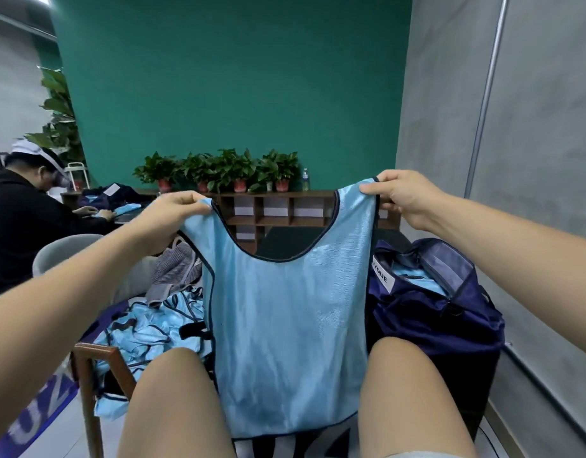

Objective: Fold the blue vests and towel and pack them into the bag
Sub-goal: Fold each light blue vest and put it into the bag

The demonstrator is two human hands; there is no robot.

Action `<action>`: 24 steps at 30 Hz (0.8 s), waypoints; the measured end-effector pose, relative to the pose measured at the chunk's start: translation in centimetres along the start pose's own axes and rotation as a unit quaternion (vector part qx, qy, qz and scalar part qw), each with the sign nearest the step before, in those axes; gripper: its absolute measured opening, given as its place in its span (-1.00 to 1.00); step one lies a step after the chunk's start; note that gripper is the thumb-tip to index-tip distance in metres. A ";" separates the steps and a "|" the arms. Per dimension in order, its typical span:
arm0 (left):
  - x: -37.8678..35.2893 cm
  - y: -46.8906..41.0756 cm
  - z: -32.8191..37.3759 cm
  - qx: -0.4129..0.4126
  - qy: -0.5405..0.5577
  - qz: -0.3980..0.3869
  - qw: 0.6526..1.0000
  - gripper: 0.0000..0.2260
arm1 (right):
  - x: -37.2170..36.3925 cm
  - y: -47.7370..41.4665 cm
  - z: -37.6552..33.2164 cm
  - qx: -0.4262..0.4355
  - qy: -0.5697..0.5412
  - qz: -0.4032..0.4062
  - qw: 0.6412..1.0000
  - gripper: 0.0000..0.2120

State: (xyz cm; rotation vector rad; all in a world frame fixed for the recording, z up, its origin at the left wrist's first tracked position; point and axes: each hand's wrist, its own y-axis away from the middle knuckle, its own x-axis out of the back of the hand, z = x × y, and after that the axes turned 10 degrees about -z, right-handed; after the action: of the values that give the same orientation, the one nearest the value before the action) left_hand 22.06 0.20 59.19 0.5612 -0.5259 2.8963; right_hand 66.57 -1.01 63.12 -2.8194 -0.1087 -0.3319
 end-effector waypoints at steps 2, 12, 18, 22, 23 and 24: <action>0.9 -0.1 1.4 -0.003 0.016 -0.007 1.000 -0.88 | 0.3 -0.1 0.2 -0.001 -0.011 0.022 1.000 -0.60; 5.0 -2.4 5.0 -0.022 -0.038 0.006 0.999 -0.78 | 1.6 -2.1 -0.3 0.078 0.042 0.162 0.983 -0.63; 5.4 -5.2 4.9 -0.030 -0.134 -0.008 0.991 -0.83 | 2.6 -5.1 0.8 0.067 0.055 0.140 0.986 -0.54; 5.6 -8.7 4.0 -0.018 -0.191 0.005 0.981 -0.83 | 3.7 -8.6 2.0 0.046 0.057 0.135 0.988 -0.57; 5.6 -9.8 3.6 -0.013 -0.208 0.010 0.978 -0.83 | 3.9 -9.6 2.4 0.037 0.056 0.128 0.990 -0.60; 5.5 -10.9 3.1 -0.012 -0.233 0.013 0.972 -0.84 | 4.1 -10.6 2.7 0.026 0.054 0.114 0.992 -0.64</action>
State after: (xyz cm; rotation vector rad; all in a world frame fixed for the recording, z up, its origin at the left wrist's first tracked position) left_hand 20.29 9.62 67.41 1.2507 -0.6240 2.7708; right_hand 69.95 10.04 64.58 -2.7190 0.2223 -0.4210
